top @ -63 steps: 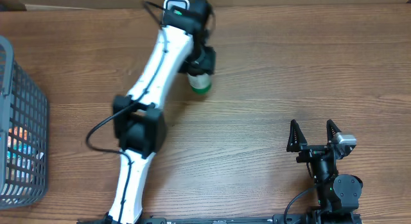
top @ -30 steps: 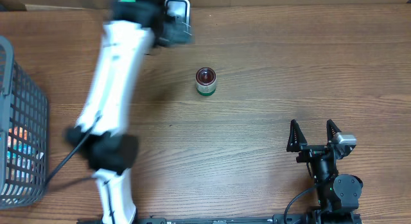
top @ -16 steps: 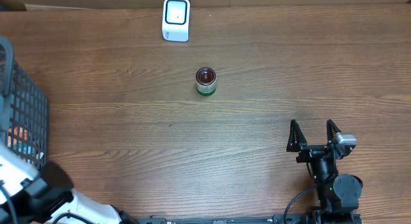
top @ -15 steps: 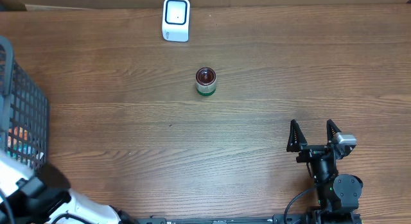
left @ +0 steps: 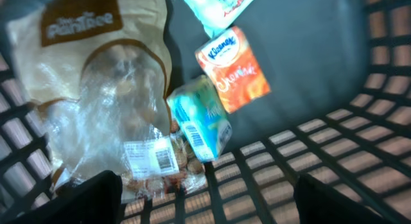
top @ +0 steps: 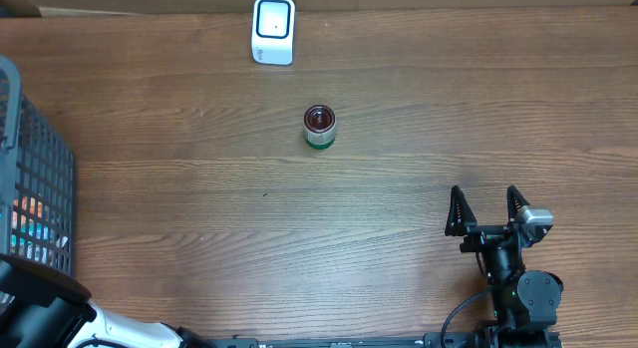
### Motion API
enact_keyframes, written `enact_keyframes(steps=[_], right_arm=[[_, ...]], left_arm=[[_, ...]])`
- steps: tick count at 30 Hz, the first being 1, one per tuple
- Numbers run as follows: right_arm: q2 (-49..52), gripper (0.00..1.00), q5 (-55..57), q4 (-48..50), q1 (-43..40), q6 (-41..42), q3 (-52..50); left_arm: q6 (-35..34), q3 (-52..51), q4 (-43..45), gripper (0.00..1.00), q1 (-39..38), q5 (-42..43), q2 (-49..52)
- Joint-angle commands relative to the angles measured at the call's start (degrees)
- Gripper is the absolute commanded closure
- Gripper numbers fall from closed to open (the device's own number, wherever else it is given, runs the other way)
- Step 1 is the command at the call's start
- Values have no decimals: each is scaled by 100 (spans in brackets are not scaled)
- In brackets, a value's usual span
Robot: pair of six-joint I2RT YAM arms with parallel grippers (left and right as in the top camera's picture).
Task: Scan the item barcode
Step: 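Reach the left gripper into the basket and grasp a teal packet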
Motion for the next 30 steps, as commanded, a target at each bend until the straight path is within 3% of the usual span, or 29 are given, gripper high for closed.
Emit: enact_keyframes(steps=[1, 19, 30], right_arm=[[-46, 0, -13, 31, -15, 2, -61], [-46, 0, -13, 31, -15, 2, -61], [-46, 0, -13, 31, -15, 2, -61]], left_arm=[[177, -599, 378, 16, 17, -57, 2], [157, -2426, 2581, 34, 13, -446, 4], [308, -2616, 2970, 42, -201, -492, 52]])
